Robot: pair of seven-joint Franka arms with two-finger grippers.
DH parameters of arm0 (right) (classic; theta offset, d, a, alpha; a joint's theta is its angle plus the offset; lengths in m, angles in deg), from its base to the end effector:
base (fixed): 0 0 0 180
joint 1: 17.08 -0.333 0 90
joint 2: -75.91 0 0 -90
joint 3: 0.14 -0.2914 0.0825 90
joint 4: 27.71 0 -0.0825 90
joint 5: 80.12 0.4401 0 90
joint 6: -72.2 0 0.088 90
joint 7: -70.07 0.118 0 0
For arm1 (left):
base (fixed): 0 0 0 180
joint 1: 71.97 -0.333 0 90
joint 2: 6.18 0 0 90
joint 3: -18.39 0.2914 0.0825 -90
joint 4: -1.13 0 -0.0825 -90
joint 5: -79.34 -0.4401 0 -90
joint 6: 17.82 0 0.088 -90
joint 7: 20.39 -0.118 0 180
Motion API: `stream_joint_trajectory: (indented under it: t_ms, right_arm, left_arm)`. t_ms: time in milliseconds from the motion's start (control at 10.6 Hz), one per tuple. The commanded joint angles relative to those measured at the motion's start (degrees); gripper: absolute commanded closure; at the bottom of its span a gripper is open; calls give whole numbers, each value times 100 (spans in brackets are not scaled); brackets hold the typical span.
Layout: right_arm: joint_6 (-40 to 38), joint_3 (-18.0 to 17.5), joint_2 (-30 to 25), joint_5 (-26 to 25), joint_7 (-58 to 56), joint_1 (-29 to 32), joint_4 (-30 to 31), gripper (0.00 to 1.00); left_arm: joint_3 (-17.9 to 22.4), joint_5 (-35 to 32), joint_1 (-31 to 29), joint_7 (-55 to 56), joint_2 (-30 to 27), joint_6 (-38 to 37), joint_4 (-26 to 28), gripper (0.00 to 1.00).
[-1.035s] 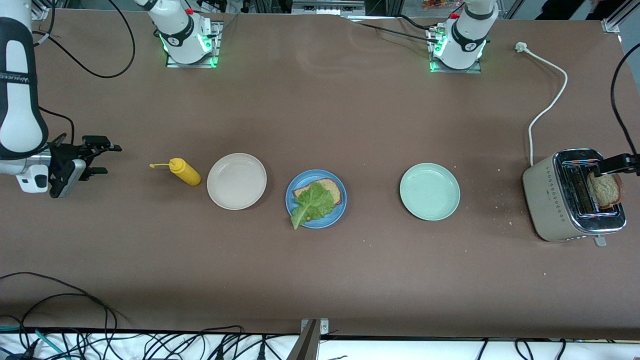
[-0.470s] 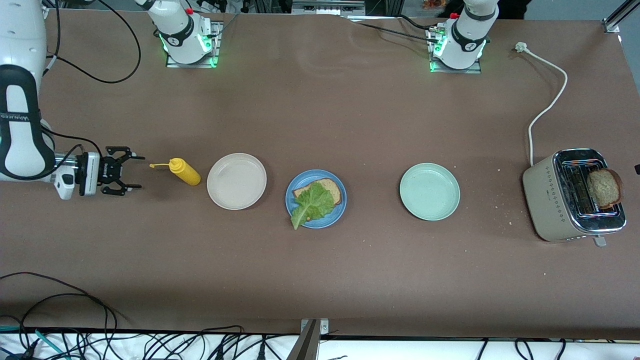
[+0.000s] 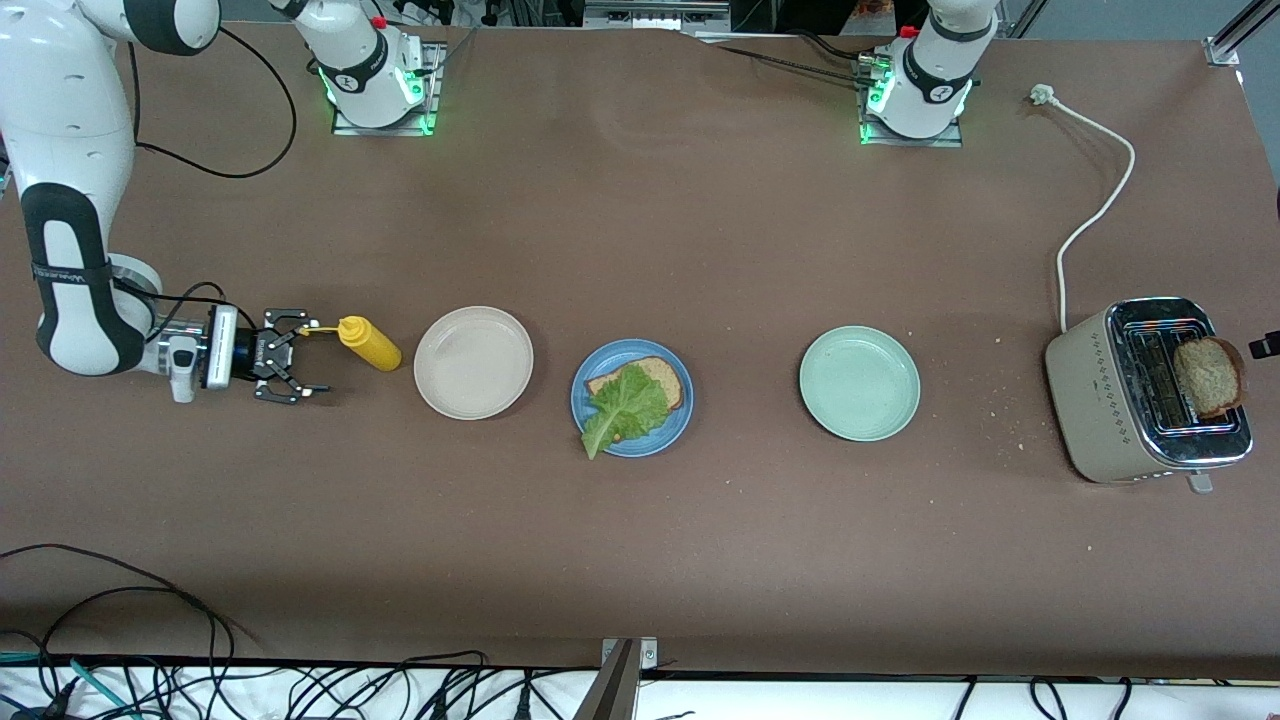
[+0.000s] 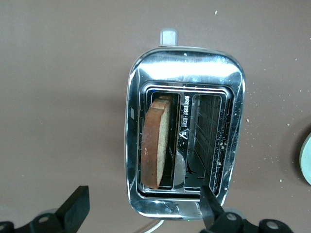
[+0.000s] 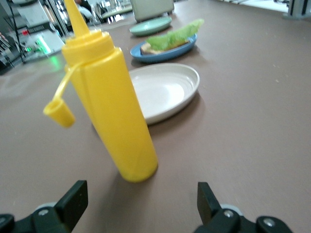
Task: Make sandwich in blue plate with both arms
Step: 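Move the right gripper to the yellow bottle and grasp it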
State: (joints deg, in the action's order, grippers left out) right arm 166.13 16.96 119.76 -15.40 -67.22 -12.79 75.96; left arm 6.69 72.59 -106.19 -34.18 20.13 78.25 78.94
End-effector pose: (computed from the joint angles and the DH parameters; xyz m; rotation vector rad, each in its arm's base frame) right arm 0.5726 -0.1265 0.0507 -1.6609 -1.3652 -0.7431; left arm 0.6517 0.3073 0.4064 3.1092 0.2288 -0.2068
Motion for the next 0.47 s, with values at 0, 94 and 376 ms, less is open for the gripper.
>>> stream_joint_trajectory:
  t_ms: [0,94,376]
  right_arm:
    - [-305,-233,28,356,-245,80,259,0]
    - [-331,-294,28,356,-324,54,303,0]
    - [-358,-514,28,619,-421,45,391,0]
  left_arm:
    - [-42,-133,-5,-44,225,-9,-108,0]
    - [-51,-125,29,-18,304,-1,-108,0]
    - [-51,-107,21,-62,550,341,-117,0]
